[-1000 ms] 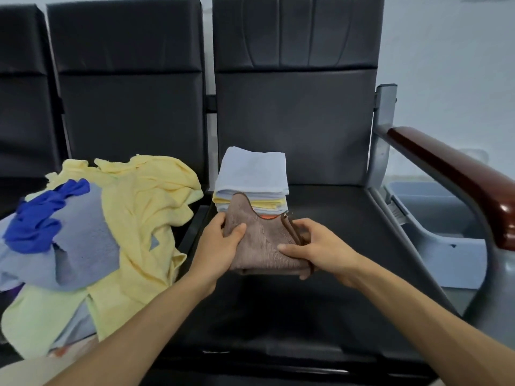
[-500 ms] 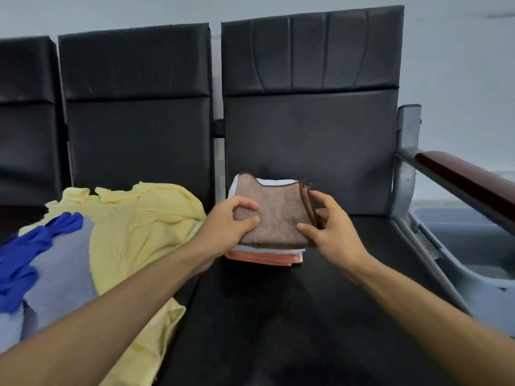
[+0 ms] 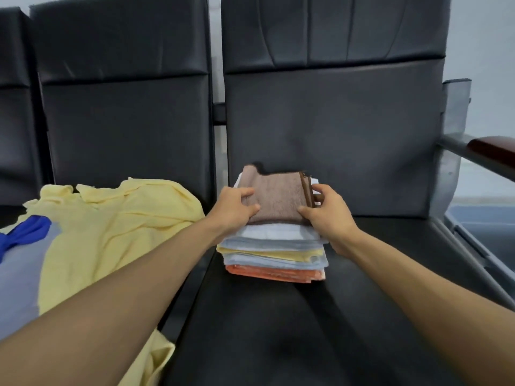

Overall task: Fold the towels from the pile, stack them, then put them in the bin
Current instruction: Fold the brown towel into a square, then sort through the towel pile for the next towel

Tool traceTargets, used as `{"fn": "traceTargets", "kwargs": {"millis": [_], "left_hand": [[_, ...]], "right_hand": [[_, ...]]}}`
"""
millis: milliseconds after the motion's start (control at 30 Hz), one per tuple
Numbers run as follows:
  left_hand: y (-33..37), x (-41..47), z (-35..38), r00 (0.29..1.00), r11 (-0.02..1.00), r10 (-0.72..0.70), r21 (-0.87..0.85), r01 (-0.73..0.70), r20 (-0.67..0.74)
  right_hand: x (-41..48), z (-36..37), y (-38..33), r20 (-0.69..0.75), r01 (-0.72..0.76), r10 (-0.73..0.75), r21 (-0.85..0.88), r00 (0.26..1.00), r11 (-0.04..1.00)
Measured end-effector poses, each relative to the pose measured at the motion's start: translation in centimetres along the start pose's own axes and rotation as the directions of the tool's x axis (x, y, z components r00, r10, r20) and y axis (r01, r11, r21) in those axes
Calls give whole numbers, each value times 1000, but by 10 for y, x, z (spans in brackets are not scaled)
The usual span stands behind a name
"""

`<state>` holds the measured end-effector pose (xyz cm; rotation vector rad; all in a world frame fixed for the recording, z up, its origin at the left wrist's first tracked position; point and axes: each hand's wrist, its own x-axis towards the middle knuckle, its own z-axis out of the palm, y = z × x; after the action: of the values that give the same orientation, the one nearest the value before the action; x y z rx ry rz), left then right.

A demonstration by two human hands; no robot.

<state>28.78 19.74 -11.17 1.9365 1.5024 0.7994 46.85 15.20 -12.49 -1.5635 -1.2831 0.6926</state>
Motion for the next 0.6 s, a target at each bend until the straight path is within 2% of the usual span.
{"fn": "traceTargets", "kwargs": {"millis": [200,300,433,600], "left_hand": [[-3,-18,-14,988,999,50,18,-48,-145],[1,-47,-25,986,999,40,24,-36,-163],[2,-100,-56,989,994,-42,-102,28,-138],[-15,-171,-102,978,970,-146,-214,112,-150]], "right_hand": [[-20,-7,-17,-10,35,-36,-89,999,995],[-37,-8,-32,16,52,-50,-167,999,985],[-66,1,-57,35,166,-164,-303,986,938],[-117,27,-88,181,288,-248,-247,952,925]]}}
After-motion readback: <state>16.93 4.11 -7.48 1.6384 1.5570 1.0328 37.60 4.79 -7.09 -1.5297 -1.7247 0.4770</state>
